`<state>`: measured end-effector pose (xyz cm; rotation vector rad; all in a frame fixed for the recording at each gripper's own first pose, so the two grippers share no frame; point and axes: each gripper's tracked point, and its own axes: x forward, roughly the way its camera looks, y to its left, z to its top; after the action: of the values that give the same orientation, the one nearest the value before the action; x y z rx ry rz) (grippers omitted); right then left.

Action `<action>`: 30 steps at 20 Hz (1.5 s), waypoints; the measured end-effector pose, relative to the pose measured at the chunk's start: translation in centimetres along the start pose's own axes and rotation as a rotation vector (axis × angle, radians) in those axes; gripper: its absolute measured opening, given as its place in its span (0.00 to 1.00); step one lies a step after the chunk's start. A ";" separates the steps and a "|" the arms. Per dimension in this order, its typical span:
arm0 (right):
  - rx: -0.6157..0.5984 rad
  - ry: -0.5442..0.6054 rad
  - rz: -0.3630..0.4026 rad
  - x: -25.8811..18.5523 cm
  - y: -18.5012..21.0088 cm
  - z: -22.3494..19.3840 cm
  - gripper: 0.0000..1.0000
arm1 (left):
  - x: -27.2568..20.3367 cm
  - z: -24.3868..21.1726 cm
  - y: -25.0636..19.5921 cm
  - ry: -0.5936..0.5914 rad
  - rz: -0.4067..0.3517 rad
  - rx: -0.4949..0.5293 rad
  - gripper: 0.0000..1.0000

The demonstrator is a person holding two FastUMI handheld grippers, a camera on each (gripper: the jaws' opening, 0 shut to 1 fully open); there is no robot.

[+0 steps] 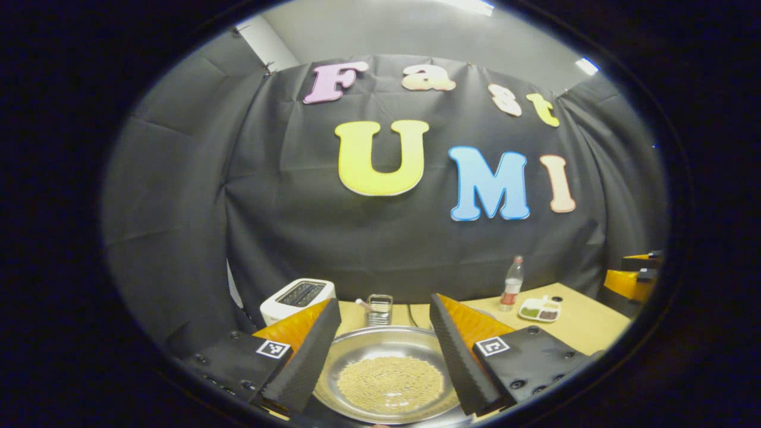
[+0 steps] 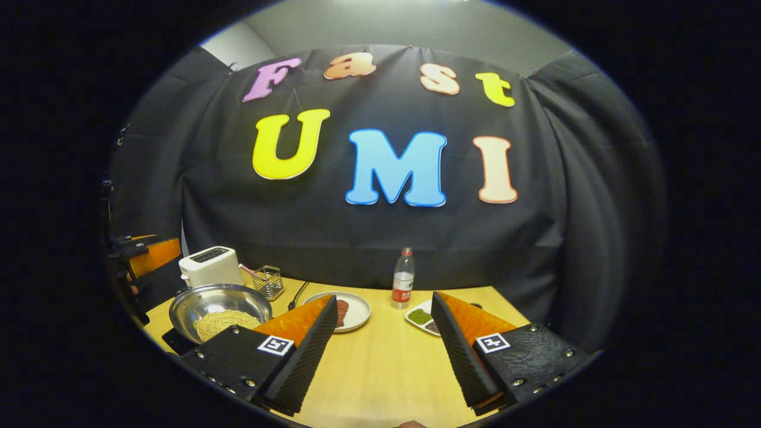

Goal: First push the handle of the pot to place it horizontally, then grasp the pot with both hands and set it on the induction cooktop.

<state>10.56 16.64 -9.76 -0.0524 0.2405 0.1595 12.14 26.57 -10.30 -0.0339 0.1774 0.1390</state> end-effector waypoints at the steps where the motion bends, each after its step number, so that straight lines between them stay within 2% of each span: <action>1: -0.009 -0.023 0.004 -1.5 -1.3 0.4 0.96 | -1.3 1.0 -1.9 -0.029 -0.005 -0.004 0.97; 2: -0.015 -0.040 0.007 -2.8 -2.6 0.8 0.96 | -2.8 1.9 -3.6 -0.045 -0.005 -0.003 1.00; 6: -0.001 -0.103 0.008 -7.8 -6.8 2.1 0.96 | -9.3 4.4 -8.3 -0.107 0.003 0.016 0.97; 8: 0.009 -0.118 -0.001 -9.9 -8.3 2.3 0.95 | -12.0 5.2 -10.7 -0.115 -0.023 0.009 1.00; 10: 0.018 -0.143 -0.012 -11.5 -9.1 3.0 0.96 | -13.6 6.0 -12.8 -0.137 -0.053 0.006 0.97; 11: 0.021 -0.151 -0.021 -12.3 -9.4 3.2 0.95 | -14.3 6.4 -12.9 -0.147 -0.063 0.013 1.00; 14: 0.041 -0.179 -0.057 -14.4 -9.6 4.2 0.96 | -15.6 7.7 -12.7 -0.173 -0.072 0.034 1.00; 18: 0.056 -0.217 -0.094 -16.1 -9.5 5.5 0.95 | -17.2 8.3 -11.0 -0.188 -0.048 0.056 0.98; 22: 0.065 -0.228 -0.094 -17.3 -8.2 6.2 0.96 | -18.8 8.5 -10.0 -0.207 -0.053 0.051 1.00; 24: 0.055 -0.228 -0.092 -17.5 -7.7 6.1 0.96 | -19.1 8.5 -9.6 -0.208 -0.049 0.046 0.94; 28: 0.052 -0.213 -0.095 -17.7 -7.3 5.8 0.96 | -19.4 8.6 -8.6 -0.213 -0.036 0.038 1.00; 30: 0.057 -0.203 -0.101 -17.7 -7.4 5.6 0.96 | -19.4 8.5 -8.4 -0.215 -0.033 0.038 0.98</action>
<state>-3.95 7.09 0.17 0.0079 0.0395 0.0563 -4.08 16.08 1.66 0.0161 -0.0355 0.1054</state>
